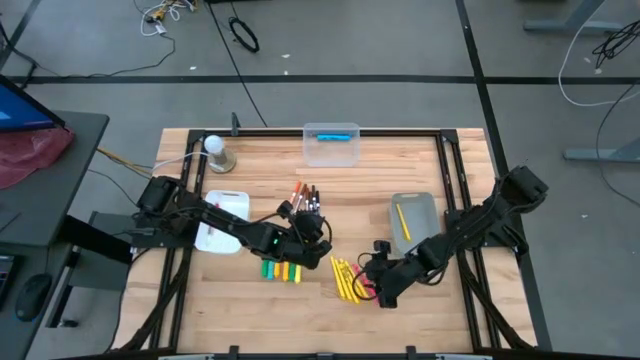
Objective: Pick & Place Markers
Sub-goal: Put the pink pen into the gray bin
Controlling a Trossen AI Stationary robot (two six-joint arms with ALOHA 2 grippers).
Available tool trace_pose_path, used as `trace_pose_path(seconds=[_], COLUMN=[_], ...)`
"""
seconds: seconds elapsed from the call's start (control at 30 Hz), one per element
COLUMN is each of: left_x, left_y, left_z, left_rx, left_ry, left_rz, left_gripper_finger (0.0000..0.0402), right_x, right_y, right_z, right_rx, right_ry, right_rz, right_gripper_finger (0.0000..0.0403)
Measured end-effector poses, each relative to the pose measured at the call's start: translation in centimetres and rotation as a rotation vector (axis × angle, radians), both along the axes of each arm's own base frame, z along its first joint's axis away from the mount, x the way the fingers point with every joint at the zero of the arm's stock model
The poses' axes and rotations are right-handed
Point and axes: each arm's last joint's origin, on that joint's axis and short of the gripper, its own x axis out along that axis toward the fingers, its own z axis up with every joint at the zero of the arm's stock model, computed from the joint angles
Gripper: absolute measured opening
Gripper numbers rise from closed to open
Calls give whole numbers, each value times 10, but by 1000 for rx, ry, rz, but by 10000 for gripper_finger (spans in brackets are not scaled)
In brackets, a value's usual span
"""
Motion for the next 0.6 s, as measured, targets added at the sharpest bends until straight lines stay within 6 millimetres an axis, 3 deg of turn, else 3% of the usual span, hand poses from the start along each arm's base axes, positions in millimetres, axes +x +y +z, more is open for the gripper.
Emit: trace_pose_path(seconds=[0.6], left_x=[3], left_y=[-1], left_z=[3], left_rx=[-20], left_ry=[-48], left_rz=[-4], left_gripper_finger=[138], right_x=[-10], right_y=[-7], right_z=[-19], right_rx=[-22], right_ry=[39], right_rz=[-51], right_gripper_finger=[220])
